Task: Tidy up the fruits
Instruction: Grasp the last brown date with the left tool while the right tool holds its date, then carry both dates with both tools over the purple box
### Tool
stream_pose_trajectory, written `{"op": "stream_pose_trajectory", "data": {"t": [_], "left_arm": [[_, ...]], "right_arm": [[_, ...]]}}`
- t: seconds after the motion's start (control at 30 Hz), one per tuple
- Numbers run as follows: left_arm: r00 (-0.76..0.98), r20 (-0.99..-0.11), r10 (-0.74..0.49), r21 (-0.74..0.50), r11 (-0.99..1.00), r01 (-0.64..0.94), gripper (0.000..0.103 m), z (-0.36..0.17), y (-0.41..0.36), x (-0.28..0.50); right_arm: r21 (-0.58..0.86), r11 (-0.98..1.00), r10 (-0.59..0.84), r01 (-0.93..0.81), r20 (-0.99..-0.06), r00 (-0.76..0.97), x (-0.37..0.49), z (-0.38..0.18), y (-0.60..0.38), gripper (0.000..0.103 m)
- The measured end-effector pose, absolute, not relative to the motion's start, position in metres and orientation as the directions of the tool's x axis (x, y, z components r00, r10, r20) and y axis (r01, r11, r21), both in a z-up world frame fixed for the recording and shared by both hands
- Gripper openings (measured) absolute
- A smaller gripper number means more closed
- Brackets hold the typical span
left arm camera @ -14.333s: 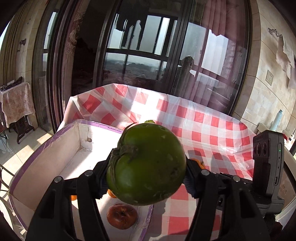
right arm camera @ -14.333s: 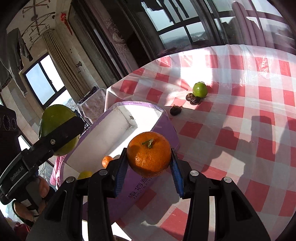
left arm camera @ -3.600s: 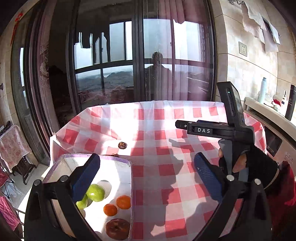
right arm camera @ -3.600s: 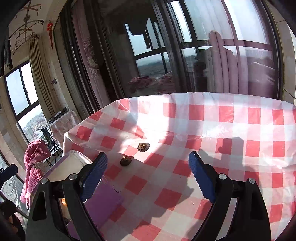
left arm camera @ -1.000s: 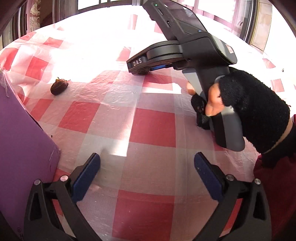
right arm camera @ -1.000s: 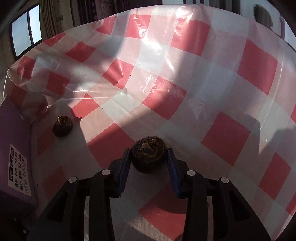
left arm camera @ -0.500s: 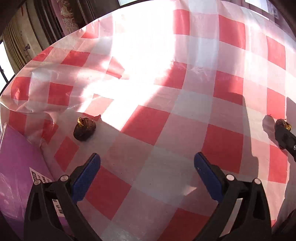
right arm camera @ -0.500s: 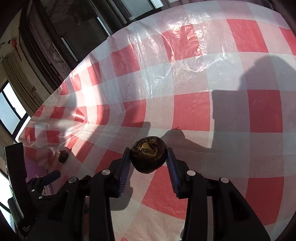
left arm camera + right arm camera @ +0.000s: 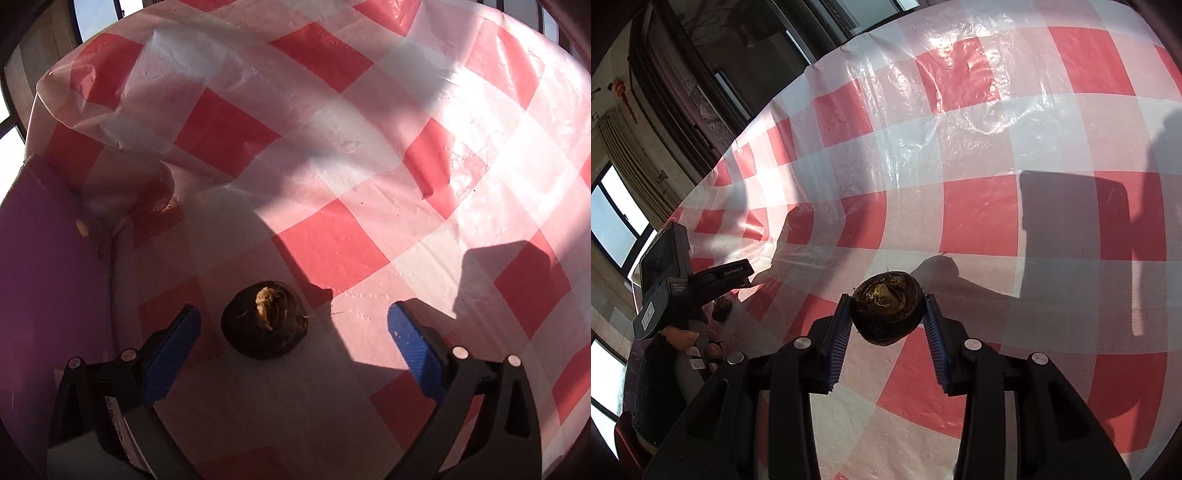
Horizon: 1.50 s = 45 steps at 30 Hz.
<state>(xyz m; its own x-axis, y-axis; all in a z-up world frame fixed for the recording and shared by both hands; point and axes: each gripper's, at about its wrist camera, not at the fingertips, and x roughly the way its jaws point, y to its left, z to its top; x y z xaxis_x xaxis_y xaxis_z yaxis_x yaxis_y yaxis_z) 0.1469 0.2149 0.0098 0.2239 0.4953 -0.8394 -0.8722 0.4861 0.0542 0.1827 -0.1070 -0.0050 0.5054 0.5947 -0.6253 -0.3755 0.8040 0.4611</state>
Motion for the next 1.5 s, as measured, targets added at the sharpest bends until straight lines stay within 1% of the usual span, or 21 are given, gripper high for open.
{"op": "stream_pose_trajectory", "data": {"t": [0.03, 0.07, 0.1, 0.17, 0.27, 0.37, 0.43, 0.5, 0.6, 0.63, 0.8, 1.23, 1.5], "left_arm": [[0.261, -0.841, 0.474, -0.007, 0.473, -0.881, 0.094, 0.009, 0.217, 0.141], [0.258, -0.825, 0.503, -0.001, 0.455, -0.891, 0.080, 0.011, 0.215, 0.138], [0.276, -0.812, 0.514, -0.014, 0.455, -0.890, 0.062, 0.013, 0.214, 0.137], [0.304, -0.799, 0.519, -0.021, 0.481, -0.877, 0.043, 0.015, 0.214, 0.139], [0.327, -0.804, 0.496, -0.018, 0.530, -0.848, 0.043, 0.017, 0.207, 0.145], [0.401, -0.809, 0.430, -0.049, 0.631, -0.774, 0.043, 0.019, 0.174, 0.149], [0.482, -0.803, 0.351, -0.114, 0.704, -0.701, 0.043, 0.020, 0.144, 0.147], [0.569, -0.788, 0.235, -0.195, 0.782, -0.593, 0.043, 0.020, 0.112, 0.140], [0.636, -0.764, 0.112, -0.242, 0.863, -0.443, 0.043, 0.019, 0.074, 0.127], [0.645, -0.757, 0.101, -0.232, 0.882, -0.410, 0.043, 0.018, 0.067, 0.125], [0.670, -0.738, 0.078, -0.222, 0.910, -0.351, 0.043, 0.014, 0.056, 0.126], [0.675, -0.734, 0.074, -0.227, 0.910, -0.347, 0.043, 0.010, 0.056, 0.121], [0.676, -0.734, 0.070, -0.233, 0.908, -0.347, 0.043, 0.010, 0.055, 0.121]], "right_arm": [[0.461, 0.804, 0.594, -0.375, -0.626, 0.505, 0.183, -0.005, -0.107, 0.039], [0.460, 0.805, 0.593, -0.374, -0.627, 0.505, 0.183, -0.005, -0.106, 0.039], [0.460, 0.805, 0.593, -0.375, -0.627, 0.505, 0.183, -0.005, -0.106, 0.039], [0.461, 0.805, 0.594, -0.374, -0.626, 0.505, 0.183, -0.005, -0.107, 0.039], [0.459, 0.806, 0.592, -0.374, -0.630, 0.503, 0.183, -0.006, -0.106, 0.040], [0.459, 0.807, 0.590, -0.371, -0.633, 0.502, 0.184, -0.006, -0.106, 0.040], [0.460, 0.807, 0.591, -0.371, -0.629, 0.505, 0.184, -0.006, -0.106, 0.040], [0.462, 0.807, 0.591, -0.369, -0.626, 0.509, 0.183, -0.006, -0.107, 0.040], [0.462, 0.806, 0.592, -0.370, -0.625, 0.509, 0.183, -0.006, -0.107, 0.039], [0.461, 0.807, 0.591, -0.369, -0.628, 0.507, 0.184, -0.006, -0.107, 0.039], [0.459, 0.808, 0.589, -0.368, -0.630, 0.506, 0.184, -0.006, -0.106, 0.039], [0.461, 0.810, 0.586, -0.362, -0.637, 0.501, 0.187, -0.008, -0.107, 0.039], [0.459, 0.824, 0.567, -0.332, -0.656, 0.499, 0.190, -0.011, -0.107, 0.039]]}}
